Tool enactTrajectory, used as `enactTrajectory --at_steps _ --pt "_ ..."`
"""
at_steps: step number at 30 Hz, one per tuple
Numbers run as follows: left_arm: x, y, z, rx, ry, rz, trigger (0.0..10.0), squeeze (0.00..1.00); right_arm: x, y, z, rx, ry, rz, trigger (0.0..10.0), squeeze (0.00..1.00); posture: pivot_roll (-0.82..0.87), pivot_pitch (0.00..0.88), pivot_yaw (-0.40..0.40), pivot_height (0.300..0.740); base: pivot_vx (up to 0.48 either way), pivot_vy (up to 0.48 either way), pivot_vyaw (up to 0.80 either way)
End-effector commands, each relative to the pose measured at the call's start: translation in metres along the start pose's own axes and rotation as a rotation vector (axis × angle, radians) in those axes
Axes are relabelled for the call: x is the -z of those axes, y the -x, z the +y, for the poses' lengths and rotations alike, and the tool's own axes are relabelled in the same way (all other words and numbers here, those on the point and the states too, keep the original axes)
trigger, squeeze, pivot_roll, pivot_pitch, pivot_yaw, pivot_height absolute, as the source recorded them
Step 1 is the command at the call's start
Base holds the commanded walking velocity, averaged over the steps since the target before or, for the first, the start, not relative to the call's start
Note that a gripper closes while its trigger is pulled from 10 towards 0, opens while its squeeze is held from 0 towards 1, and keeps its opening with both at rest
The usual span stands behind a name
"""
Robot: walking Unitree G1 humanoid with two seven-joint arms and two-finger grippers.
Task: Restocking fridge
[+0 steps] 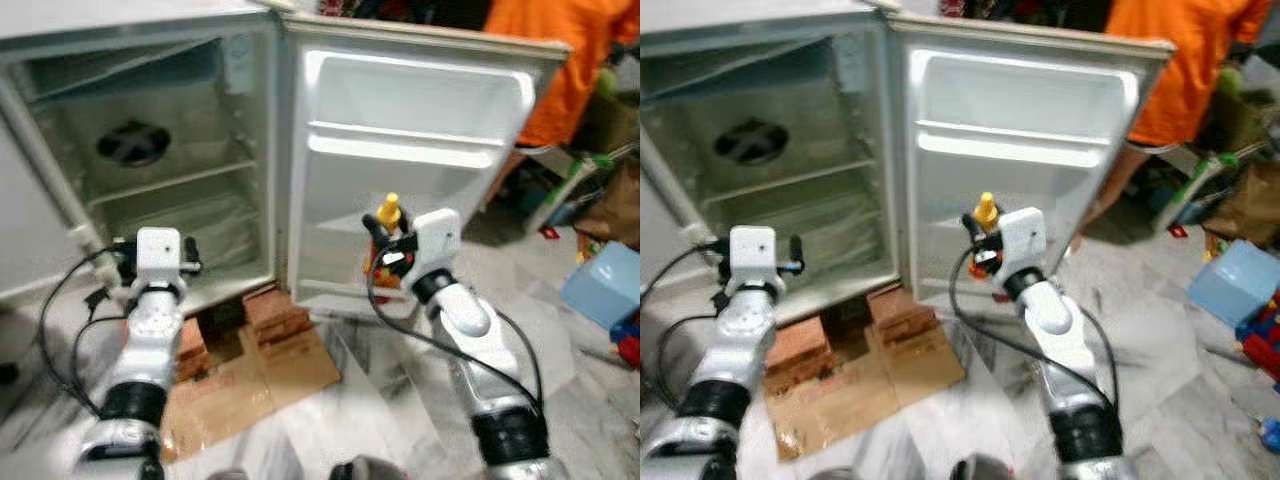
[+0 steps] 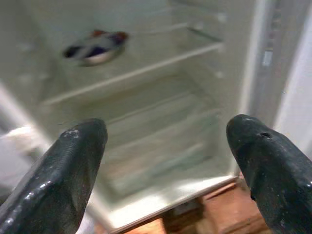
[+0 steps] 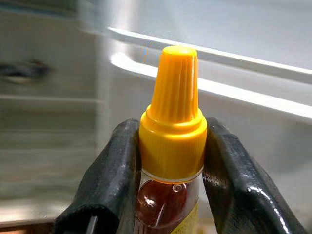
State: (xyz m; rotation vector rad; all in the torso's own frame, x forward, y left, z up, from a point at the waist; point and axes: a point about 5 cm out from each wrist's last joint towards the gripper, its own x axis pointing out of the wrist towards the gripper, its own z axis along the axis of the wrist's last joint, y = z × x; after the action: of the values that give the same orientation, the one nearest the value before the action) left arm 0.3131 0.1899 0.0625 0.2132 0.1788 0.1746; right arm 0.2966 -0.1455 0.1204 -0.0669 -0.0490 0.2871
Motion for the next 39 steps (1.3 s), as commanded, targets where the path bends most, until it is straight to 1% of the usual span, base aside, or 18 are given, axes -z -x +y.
enactTrajectory --at_steps 1,7,10,13,16,19,22,23,24,26,27,28,30,32,33,34,37,39 --pt "0.003 0.002 0.011 -0.023 -0.009 -0.001 10.0 0.0 -0.01 -0.004 0.005 -0.011 -0.009 -0.053 10.0 0.0 0.06 0.0 -0.063 0.74 0.0 0.0 0.0" --pt "0.002 0.002 0.011 -0.016 -0.011 -0.012 10.0 0.0 -0.011 -0.004 0.007 -0.021 -0.014 -0.061 10.0 0.0 0.06 0.0 -0.062 0.74 0.0 0.0 0.0" --pt "0.001 0.002 0.012 -0.01 -0.008 -0.014 10.0 0.0 -0.012 -0.005 0.006 -0.006 -0.011 -0.069 10.0 0.0 0.06 0.0 -0.06 0.74 0.0 0.0 0.0" --pt "0.001 0.004 0.012 0.015 -0.009 -0.031 10.0 0.0 -0.01 -0.002 -0.001 0.068 -0.028 -0.072 10.0 0.0 0.06 0.0 -0.052 0.74 0.0 -0.187 0.0" --pt "0.001 0.006 0.012 0.024 -0.01 -0.031 10.0 0.0 -0.008 0.0 -0.004 0.095 -0.039 -0.064 10.0 0.0 0.06 0.0 -0.049 0.74 0.0 -0.359 0.0" --pt "0.005 0.013 0.017 0.047 -0.014 -0.032 10.0 0.0 -0.001 0.01 -0.016 0.177 -0.076 -0.034 10.0 0.0 0.07 0.0 -0.044 0.74 0.0 -0.131 0.0" --pt "0.005 0.013 0.017 0.047 -0.014 -0.032 10.0 0.0 -0.001 0.01 -0.016 0.177 -0.076 -0.034 10.0 0.0 0.07 0.0 -0.044 0.74 0.0 0.0 0.0" --pt "0.005 0.019 0.018 0.074 0.007 -0.043 10.0 0.0 0.001 0.013 -0.019 0.193 -0.084 -0.027 10.0 0.0 0.07 0.0 -0.044 0.74 0.0 0.0 0.0" --pt "0.005 0.019 0.018 0.074 0.007 -0.043 10.0 0.0 0.001 0.013 -0.019 0.193 -0.084 -0.027 10.0 0.0 0.07 0.0 -0.044 0.74 0.0 0.0 0.0" --pt "0.004 0.041 0.015 0.192 0.039 -0.097 10.0 0.0 0.004 0.021 -0.024 0.215 -0.105 -0.017 10.0 0.0 0.08 0.0 -0.047 0.74 0.0 0.0 0.0" --pt "0.004 0.041 0.015 0.192 0.039 -0.097 10.0 0.0 0.004 0.021 -0.024 0.215 -0.105 -0.017 10.0 0.0 0.08 0.0 -0.047 0.74 0.0 0.0 0.0" --pt "0.003 0.052 0.014 0.233 0.042 -0.129 10.0 0.0 0.006 0.026 -0.027 0.237 -0.125 -0.014 10.0 0.0 0.09 0.0 -0.055 0.74 0.0 0.0 0.0" --pt "0.003 0.052 0.014 0.233 0.042 -0.129 10.0 0.0 0.006 0.026 -0.027 0.237 -0.125 -0.014 10.0 0.0 0.09 0.0 -0.055 0.74 0.0 0.0 0.0" --pt "0.002 0.067 0.014 0.262 0.047 -0.157 10.0 0.0 0.009 0.038 -0.026 0.264 -0.149 -0.003 10.0 0.0 0.1 0.0 -0.056 0.74 0.0 0.0 0.0" --pt "0.002 0.067 0.014 0.262 0.047 -0.157 10.0 0.0 0.009 0.038 -0.026 0.264 -0.149 -0.003 10.0 0.0 0.1 0.0 -0.056 0.74 0.0 0.0 0.0" --pt "0.001 0.073 0.012 0.292 0.042 -0.17 10.0 0.0 0.012 0.043 -0.024 0.269 -0.154 0.006 10.0 0.0 0.1 0.0 -0.059 0.74 0.0 0.0 0.0" --pt "0.0 0.077 0.011 0.309 0.031 -0.181 10.0 0.0 0.013 0.047 -0.023 0.269 -0.153 0.013 10.0 0.0 0.1 0.0 -0.06 0.74 0.0 0.0 0.0" --pt "-0.002 0.083 0.01 0.339 -0.007 -0.202 10.0 0.0 0.013 0.05 -0.023 0.272 -0.153 0.016 10.0 0.0 0.1 0.0 -0.059 0.74 0.0 0.0 0.0"
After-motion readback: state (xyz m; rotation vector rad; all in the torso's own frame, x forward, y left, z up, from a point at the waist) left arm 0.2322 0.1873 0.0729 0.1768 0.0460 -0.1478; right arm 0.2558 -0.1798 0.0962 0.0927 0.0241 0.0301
